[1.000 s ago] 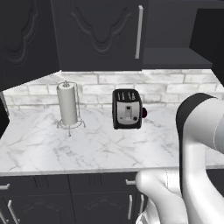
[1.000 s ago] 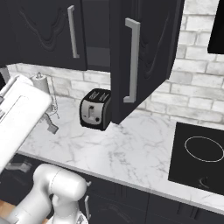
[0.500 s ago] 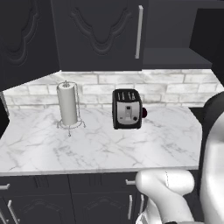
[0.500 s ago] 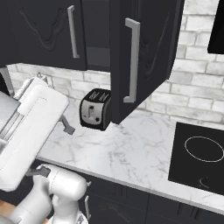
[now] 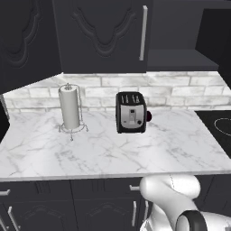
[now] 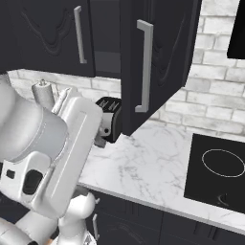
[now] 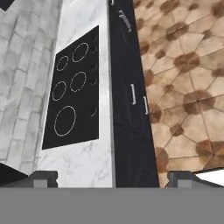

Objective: Close all open cabinet doors.

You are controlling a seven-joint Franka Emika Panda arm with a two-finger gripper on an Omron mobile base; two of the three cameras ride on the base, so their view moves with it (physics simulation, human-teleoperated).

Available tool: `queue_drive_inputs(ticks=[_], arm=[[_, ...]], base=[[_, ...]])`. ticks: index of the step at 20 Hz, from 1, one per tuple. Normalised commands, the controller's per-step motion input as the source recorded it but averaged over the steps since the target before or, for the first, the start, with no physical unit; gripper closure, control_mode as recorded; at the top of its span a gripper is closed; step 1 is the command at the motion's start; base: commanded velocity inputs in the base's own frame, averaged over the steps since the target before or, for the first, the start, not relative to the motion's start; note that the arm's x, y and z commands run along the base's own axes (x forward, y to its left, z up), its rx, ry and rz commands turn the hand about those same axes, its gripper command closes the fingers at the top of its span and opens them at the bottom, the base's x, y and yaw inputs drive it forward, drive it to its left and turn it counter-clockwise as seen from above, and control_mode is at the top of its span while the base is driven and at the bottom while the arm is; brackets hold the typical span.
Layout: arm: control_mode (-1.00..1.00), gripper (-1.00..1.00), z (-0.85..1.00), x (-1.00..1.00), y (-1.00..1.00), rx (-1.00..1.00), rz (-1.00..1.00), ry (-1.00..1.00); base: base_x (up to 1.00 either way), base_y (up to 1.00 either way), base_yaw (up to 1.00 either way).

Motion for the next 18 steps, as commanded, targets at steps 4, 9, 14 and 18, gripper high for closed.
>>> queue_drive_inputs(ticks=[4, 9, 14, 18], arm=[[-1.0, -1.0, 0.06, 0.32, -0.31, 0.31, 0.12, 0.01], [-1.0, -1.0, 0.01, 0.4, -0.32, 0.28, 0.1, 0.0], [-1.0, -1.0, -0.13, 0.44, -0.26, 0.26, 0.08, -0.08], [-1.0, -1.0, -0.21, 0.52, -0.15, 0.21, 0.02, -0.14]], base=[[0.0, 0.0, 0.0], [0.0, 0.0, 0.0], [0.0, 0.0, 0.0], [0.0, 0.0, 0.0]])
